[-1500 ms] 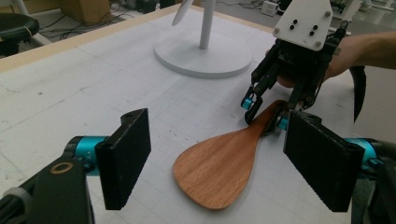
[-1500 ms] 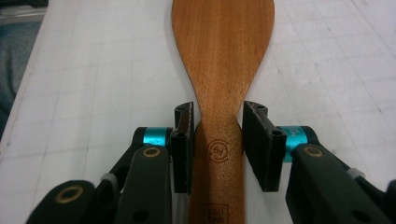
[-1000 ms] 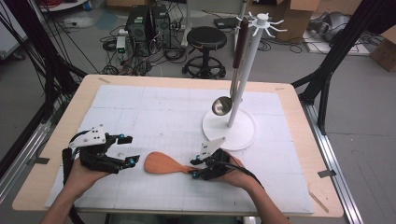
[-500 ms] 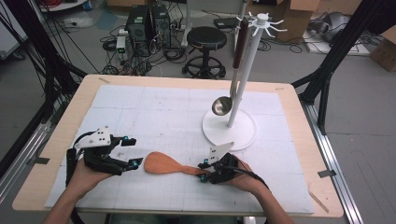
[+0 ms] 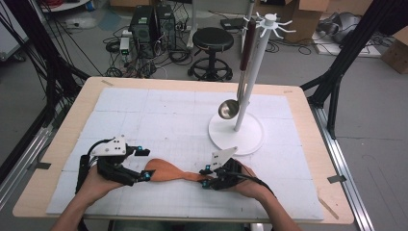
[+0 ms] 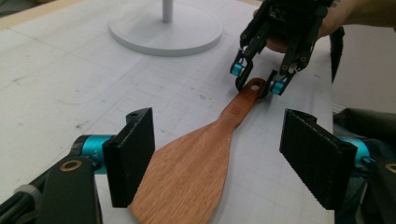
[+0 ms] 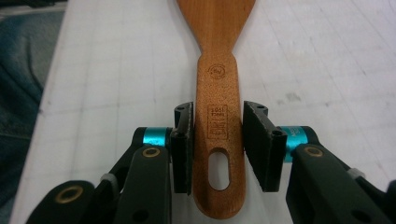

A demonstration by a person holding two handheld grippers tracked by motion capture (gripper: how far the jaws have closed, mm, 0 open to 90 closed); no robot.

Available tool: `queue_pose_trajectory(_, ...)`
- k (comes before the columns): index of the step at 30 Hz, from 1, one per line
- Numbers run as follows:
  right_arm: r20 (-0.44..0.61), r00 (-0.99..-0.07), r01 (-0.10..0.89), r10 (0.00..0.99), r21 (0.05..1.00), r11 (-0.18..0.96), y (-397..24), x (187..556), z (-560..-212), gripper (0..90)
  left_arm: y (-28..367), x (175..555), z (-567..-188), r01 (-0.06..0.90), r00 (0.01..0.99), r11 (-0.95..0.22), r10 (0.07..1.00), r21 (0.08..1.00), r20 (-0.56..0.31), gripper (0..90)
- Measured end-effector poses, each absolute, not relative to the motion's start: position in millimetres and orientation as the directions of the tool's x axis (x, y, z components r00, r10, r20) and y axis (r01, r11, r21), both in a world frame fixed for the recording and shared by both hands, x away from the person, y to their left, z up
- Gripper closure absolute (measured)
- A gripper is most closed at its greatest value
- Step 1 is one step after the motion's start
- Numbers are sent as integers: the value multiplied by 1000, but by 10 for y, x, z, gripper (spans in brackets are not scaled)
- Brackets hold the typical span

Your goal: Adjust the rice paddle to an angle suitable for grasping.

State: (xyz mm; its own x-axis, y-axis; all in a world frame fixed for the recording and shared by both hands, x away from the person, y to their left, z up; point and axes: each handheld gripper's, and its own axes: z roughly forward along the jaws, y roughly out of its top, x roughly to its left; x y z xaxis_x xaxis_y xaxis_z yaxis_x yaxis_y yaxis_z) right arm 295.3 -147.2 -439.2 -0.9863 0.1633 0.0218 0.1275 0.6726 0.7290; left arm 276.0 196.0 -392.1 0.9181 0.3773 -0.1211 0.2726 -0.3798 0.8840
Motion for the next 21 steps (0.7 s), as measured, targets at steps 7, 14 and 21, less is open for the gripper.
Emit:
queue_pose_trajectory(7, 27, -988, 122, 151, 734, 668, -1364, 2944, -4314, 649, 1833, 2760, -3997, 280, 929, -417, 345, 864, -134, 273)
queue_pose_trajectory(14, 24, -990, 110, 138, 745, 658, -1274, 2950, -4199, 649, 1717, 2772, -4062, 272, 940, -456, 315, 848, -132, 274)
queue_pose_trajectory(21, 20, -993, 92, 117, 746, 659, -1153, 2938, -4090, 649, 1671, 2780, -4096, 272, 942, -468, 307, 841, -134, 275)
